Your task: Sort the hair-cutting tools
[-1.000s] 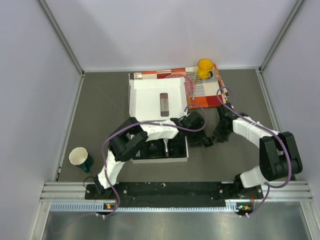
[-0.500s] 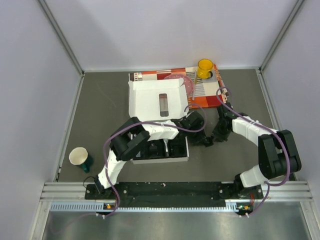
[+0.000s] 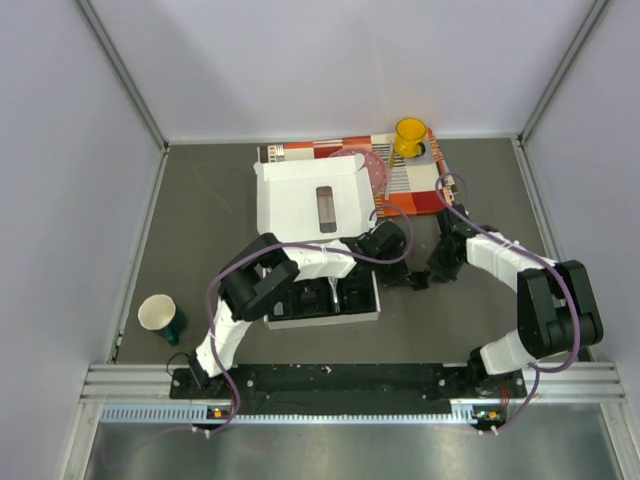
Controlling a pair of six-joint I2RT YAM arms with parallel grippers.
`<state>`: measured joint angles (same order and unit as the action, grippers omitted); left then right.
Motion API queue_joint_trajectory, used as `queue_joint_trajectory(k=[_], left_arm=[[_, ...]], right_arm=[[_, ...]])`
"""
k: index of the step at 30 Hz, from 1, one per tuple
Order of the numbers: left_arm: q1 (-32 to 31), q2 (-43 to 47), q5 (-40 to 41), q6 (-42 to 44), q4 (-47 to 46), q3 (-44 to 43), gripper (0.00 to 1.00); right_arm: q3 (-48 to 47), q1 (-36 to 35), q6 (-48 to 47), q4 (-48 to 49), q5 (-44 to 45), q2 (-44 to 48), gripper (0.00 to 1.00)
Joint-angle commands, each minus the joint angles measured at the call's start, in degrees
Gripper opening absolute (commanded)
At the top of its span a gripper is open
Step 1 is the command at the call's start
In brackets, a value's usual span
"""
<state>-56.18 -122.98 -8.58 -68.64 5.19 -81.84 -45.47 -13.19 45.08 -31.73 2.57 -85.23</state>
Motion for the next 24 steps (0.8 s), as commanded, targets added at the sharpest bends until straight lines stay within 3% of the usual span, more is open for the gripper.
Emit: queue_joint_trajectory(k=[1, 11, 14, 18, 21, 24], left_arm=[[0.11, 1.16, 1.9, 4.13, -4.4, 0.98, 0.01], [0.28, 2.74, -0.47, 6.5, -7.04, 1.51, 0.0], [0.81, 3.53, -1.79, 7.82, -7.48, 1.51, 0.0], [2.04, 5.2, -4.59, 9.14, -7.13, 1.51, 0.0], [2.83, 6.78, -6.71, 11.07, -6.77, 1.69, 0.0], [4.15, 9.07, -11.09, 13.62, -6.95, 2.48, 0.0]], right_arm=[[-0.67, -0.26, 0.1, 0.09, -2.31, 1.29, 0.22], [-2.51, -0.26, 0.45, -2.37, 0.24, 3.66, 0.25], [-4.62, -0.26, -0.69, -4.83, 3.14, 5.42, 0.34], [-8.83, -0.17, -2.36, -8.52, 7.62, 7.88, 0.55], [-11.29, 0.36, -2.89, -11.42, 9.47, 9.64, 0.62], [-13.05, 0.53, -2.89, -13.1, 9.91, 11.39, 0.6]])
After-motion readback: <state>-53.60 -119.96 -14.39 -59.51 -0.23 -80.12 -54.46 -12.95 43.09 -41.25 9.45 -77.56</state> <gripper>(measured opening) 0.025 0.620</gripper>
